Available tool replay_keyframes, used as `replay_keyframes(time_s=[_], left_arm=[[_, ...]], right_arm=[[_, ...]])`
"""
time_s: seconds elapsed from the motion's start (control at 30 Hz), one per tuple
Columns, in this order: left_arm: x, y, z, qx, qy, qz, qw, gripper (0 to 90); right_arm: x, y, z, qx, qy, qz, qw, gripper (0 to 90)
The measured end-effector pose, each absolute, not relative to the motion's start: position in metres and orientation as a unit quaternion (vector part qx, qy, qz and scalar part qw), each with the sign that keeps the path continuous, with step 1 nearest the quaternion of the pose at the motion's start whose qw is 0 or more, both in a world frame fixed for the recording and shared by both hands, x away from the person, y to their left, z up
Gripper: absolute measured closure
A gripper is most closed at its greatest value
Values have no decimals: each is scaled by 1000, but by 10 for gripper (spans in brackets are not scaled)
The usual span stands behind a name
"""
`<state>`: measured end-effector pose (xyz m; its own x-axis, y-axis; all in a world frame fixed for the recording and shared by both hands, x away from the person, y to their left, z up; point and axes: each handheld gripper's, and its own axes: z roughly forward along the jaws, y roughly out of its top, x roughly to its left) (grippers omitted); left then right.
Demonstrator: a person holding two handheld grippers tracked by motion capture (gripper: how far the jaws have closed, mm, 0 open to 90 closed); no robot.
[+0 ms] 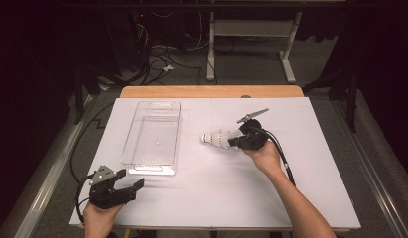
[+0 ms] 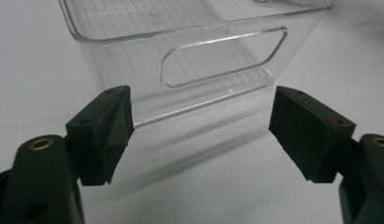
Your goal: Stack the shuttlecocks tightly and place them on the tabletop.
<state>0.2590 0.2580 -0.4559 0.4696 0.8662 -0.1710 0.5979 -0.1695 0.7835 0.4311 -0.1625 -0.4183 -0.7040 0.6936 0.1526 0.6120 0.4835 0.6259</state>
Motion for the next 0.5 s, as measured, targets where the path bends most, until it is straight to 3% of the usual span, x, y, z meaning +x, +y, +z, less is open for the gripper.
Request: replay_keyframes(time_s=[0.5], left_arm=[[259,257,-456,748,490,159,420,226]], right_arm=[[434,-160,-423,378,857,344,58,900]])
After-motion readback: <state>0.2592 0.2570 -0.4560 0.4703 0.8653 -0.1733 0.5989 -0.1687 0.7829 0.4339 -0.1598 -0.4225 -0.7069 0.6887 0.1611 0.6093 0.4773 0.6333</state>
